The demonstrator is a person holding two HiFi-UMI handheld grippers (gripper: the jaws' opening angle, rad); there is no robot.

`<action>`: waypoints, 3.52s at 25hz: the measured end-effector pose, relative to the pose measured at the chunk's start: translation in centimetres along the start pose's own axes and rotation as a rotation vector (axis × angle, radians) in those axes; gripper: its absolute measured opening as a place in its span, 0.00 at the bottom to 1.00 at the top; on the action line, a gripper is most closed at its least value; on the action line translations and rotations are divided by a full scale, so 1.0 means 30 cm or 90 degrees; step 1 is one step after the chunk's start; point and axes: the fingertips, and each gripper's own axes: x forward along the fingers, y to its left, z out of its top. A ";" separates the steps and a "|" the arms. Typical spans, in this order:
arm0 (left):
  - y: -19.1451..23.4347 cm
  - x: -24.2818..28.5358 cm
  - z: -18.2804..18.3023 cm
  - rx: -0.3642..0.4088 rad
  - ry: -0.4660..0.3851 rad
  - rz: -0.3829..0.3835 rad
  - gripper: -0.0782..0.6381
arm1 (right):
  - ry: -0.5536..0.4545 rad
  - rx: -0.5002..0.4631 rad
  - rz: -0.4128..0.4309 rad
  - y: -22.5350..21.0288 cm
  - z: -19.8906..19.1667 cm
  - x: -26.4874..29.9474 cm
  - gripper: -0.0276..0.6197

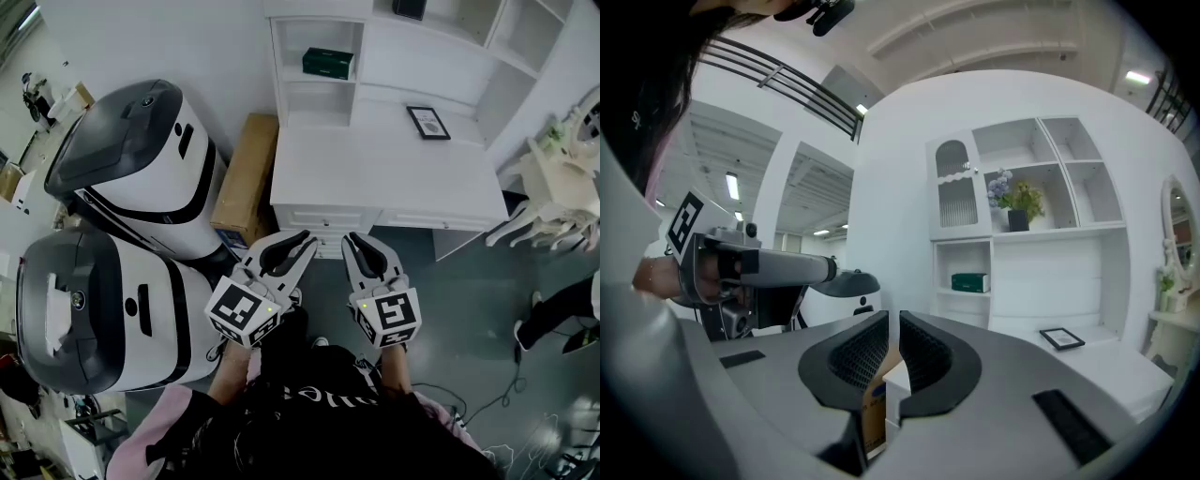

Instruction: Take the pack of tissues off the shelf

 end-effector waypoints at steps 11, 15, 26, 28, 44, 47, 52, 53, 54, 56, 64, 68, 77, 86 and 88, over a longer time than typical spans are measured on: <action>0.323 0.189 -0.027 -0.002 -0.002 -0.022 0.19 | 0.010 0.014 -0.026 -0.157 0.004 0.339 0.14; 0.488 0.279 -0.005 0.002 -0.008 -0.043 0.19 | 0.016 0.017 -0.044 -0.223 0.020 0.509 0.14; 0.841 0.457 -0.011 -0.010 -0.009 -0.098 0.19 | 0.039 0.020 -0.086 -0.356 0.051 0.890 0.14; 0.890 0.472 -0.021 -0.013 -0.006 -0.108 0.19 | 0.041 0.021 -0.092 -0.366 0.054 0.948 0.14; 1.096 0.552 -0.098 -0.049 0.006 -0.110 0.20 | 0.071 0.003 -0.130 -0.526 0.057 1.151 0.14; 1.120 0.560 -0.090 -0.036 -0.003 -0.093 0.20 | 0.064 0.013 -0.134 -0.594 0.056 1.177 0.14; 1.170 0.578 -0.086 -0.026 -0.004 -0.064 0.20 | 0.062 0.024 -0.148 -0.733 0.048 1.242 0.14; 1.181 0.588 -0.087 -0.026 -0.003 -0.058 0.20 | 0.063 0.024 -0.150 -0.767 0.049 1.260 0.14; 1.191 0.600 -0.088 -0.026 -0.002 -0.052 0.20 | 0.063 0.025 -0.151 -0.800 0.051 1.280 0.14; 1.206 0.630 -0.088 -0.025 0.001 -0.041 0.20 | 0.062 0.029 -0.154 -0.867 0.057 1.316 0.14; 1.211 0.744 -0.082 -0.008 0.019 -0.016 0.19 | 0.067 0.040 -0.152 -1.093 0.067 1.452 0.15; 1.228 0.769 -0.094 -0.005 0.037 0.006 0.20 | 0.074 0.049 -0.149 -1.165 0.050 1.508 0.25; 1.264 0.799 -0.128 -0.004 0.070 0.040 0.20 | 0.080 0.052 -0.158 -1.226 0.006 1.581 0.27; 1.294 0.887 -0.160 0.004 0.100 0.037 0.20 | 0.091 0.018 -0.127 -1.234 -0.002 1.586 0.24; 1.313 0.915 -0.179 0.010 0.112 0.037 0.20 | 0.094 0.011 -0.118 -1.224 -0.004 1.574 0.22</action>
